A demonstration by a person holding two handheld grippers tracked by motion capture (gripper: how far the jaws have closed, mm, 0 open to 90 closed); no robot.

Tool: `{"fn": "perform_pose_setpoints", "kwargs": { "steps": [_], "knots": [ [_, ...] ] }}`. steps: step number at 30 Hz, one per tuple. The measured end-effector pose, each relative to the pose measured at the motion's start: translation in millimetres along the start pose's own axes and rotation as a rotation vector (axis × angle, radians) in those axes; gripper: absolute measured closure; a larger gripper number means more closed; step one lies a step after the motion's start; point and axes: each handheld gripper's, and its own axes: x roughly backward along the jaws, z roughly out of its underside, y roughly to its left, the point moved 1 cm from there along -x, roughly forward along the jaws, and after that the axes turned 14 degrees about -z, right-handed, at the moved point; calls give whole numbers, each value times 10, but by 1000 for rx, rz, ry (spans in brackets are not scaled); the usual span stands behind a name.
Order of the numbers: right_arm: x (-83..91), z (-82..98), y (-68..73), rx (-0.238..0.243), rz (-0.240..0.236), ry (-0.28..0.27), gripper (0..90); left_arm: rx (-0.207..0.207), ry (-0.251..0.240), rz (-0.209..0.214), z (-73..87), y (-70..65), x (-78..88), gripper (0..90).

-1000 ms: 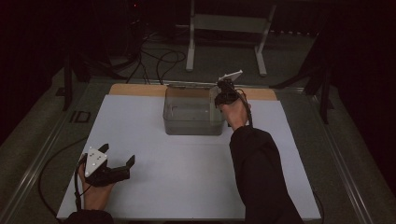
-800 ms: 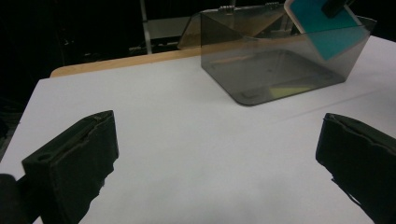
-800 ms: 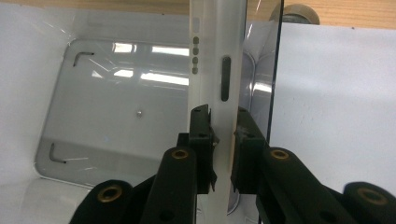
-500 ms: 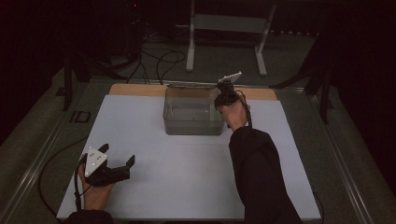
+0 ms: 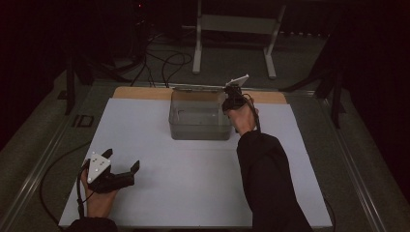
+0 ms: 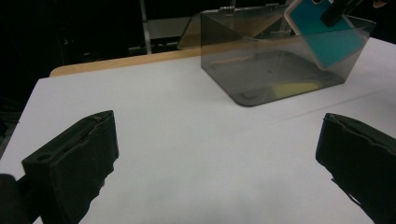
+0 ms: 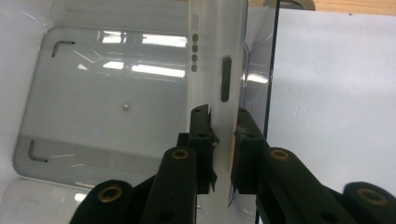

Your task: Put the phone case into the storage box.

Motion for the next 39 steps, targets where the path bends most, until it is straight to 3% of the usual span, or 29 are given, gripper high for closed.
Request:
{"fn": "perform_pose_setpoints", "kwargs": {
  "steps": [22, 39],
  "knots": [
    [-122, -15, 46, 5, 76, 49, 810, 5, -4, -1, -7, 10, 10, 1],
    [-168, -42, 60, -18, 108, 27, 806, 8, -8, 0, -12, 19, 18, 1]
  ]
}}
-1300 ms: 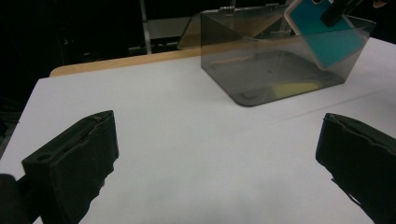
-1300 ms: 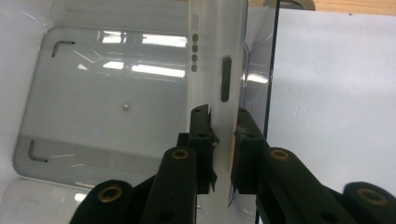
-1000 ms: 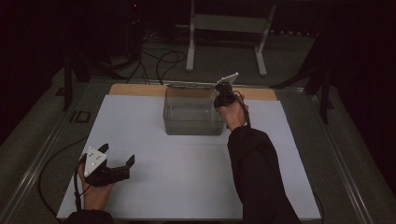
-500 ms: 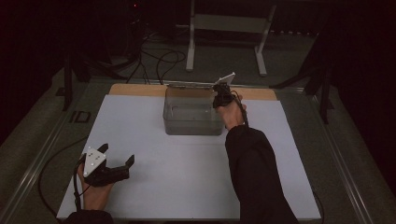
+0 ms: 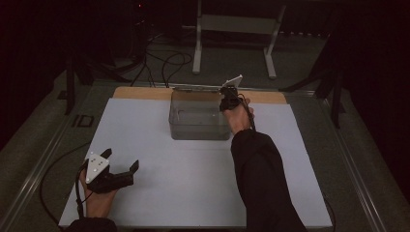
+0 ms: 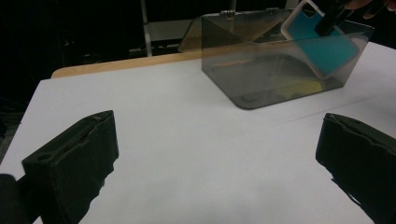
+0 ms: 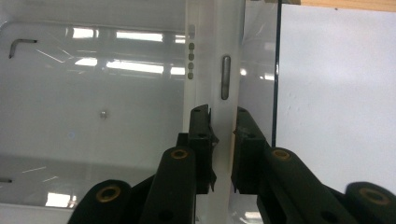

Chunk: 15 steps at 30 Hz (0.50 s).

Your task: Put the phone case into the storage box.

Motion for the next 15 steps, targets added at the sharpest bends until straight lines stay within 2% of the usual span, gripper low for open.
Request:
{"fn": "perform_pose_setpoints", "kwargs": {
  "steps": [7, 12, 15],
  "knots": [
    [9, -14, 17, -6, 13, 2, 807, 3, 0, 0, 1, 1, 0, 1],
    [-7, -23, 31, -8, 28, 40, 808, 2, 0, 1, -1, 1, 2, 1],
    [-24, -24, 40, -7, 41, 37, 807, 5, -2, -1, -2, 5, 5, 1]
  ]
}}
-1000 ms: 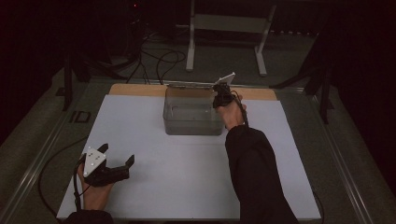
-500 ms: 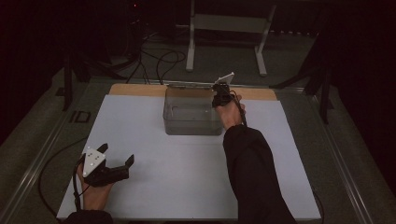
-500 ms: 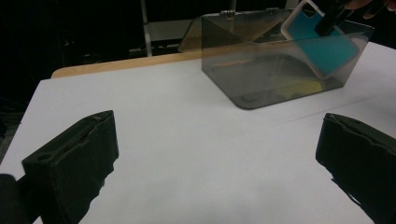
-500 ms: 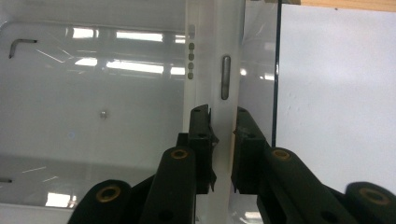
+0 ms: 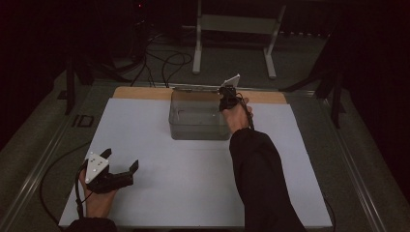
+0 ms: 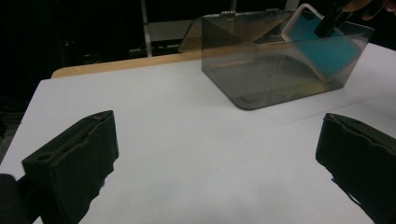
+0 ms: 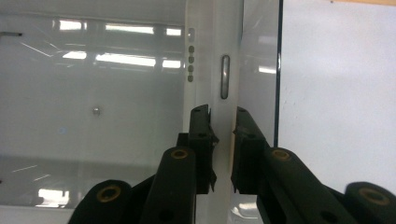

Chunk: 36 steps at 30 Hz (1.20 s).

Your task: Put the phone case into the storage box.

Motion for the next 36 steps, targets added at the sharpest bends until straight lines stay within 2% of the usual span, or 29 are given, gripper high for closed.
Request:
{"fn": "perform_pose_setpoints", "kwargs": {
  "steps": [12, 24, 28, 33, 36],
  "knots": [
    [-66, 4, 24, 9, 33, -19, 794, 0, 0, 1, 1, -1, 2, 1],
    [-50, 21, 75, 9, 75, -28, 809, -5, 3, 3, 4, -9, -3, 1],
    [-60, 36, 92, 22, 92, -40, 810, -7, 4, 3, 5, -12, -4, 1],
    [-85, 54, 140, 57, 140, -37, 810, -6, 5, 3, 6, -14, -6, 1],
    [-85, 57, 137, 61, 139, -38, 810, -6, 7, 3, 7, -15, -7, 1]
  ]
}}
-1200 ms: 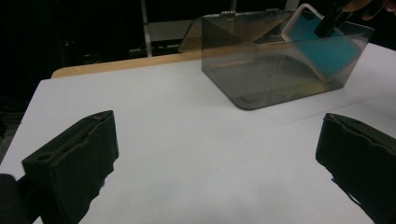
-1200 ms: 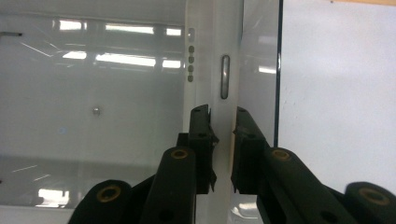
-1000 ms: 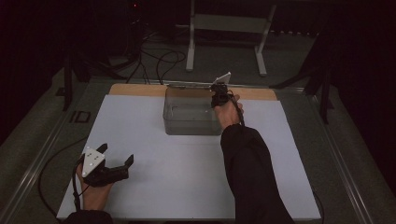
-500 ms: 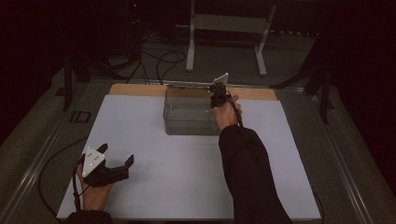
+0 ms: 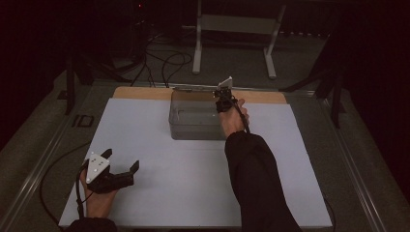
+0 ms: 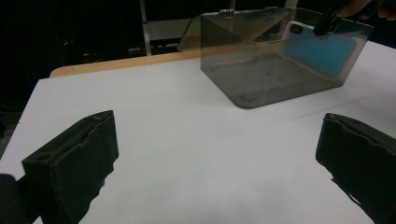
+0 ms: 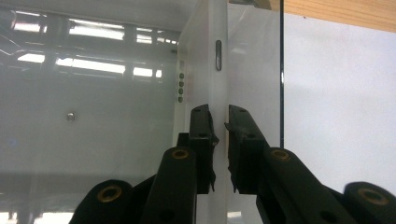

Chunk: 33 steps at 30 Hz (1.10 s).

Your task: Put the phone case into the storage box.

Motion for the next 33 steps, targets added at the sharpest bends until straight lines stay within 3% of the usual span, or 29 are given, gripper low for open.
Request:
{"fn": "perform_pose_setpoints", "kwargs": {
  "steps": [10, 19, 33],
  "knots": [
    [14, 8, -26, -7, -39, -16, 767, 1, 0, 0, 0, -5, -2, 1],
    [115, 13, -10, 52, -61, -59, 687, 1, 0, -1, 2, -3, -4, 1],
    [289, 16, -61, 129, -136, -131, 557, -4, 5, -1, 7, -6, -12, 1]
  ]
}}
